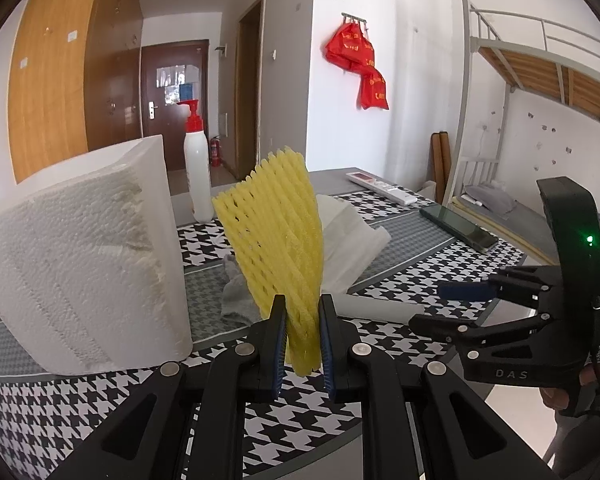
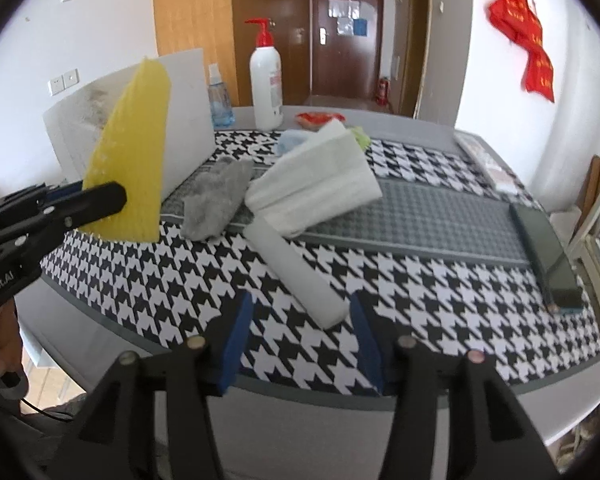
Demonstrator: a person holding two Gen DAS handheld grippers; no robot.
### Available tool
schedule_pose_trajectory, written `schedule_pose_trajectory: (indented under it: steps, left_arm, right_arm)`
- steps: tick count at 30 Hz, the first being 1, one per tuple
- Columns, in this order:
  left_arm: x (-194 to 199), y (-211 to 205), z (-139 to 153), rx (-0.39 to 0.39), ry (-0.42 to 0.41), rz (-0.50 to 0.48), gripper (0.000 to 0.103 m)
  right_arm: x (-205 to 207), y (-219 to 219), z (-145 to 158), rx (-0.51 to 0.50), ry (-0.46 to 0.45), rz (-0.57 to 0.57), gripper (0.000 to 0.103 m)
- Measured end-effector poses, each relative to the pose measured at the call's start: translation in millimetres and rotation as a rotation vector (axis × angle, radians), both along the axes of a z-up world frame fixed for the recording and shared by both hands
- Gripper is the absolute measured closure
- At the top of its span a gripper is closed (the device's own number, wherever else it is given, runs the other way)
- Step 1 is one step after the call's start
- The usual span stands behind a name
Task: Organize soft objects
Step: 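Move the right tool toward the white foam roll while the left holds the net, then close the right gripper on the white foam roll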
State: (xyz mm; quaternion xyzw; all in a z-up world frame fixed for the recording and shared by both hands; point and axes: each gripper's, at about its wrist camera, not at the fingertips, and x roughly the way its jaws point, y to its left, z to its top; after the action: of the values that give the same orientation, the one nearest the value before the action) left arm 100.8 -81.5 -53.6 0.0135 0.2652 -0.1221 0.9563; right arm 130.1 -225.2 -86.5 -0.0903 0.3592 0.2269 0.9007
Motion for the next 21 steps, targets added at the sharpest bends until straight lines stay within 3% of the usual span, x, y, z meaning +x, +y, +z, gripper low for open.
schedule_pose_trajectory:
  steps: [21]
  left_arm:
    - [-2.0, 7.4, -1.7, -0.001, 0.0, 0.039, 0.087]
  right_arm:
    - [48.0, 15.9, -27.7, -0.086, 0.047, 0.123, 0.051]
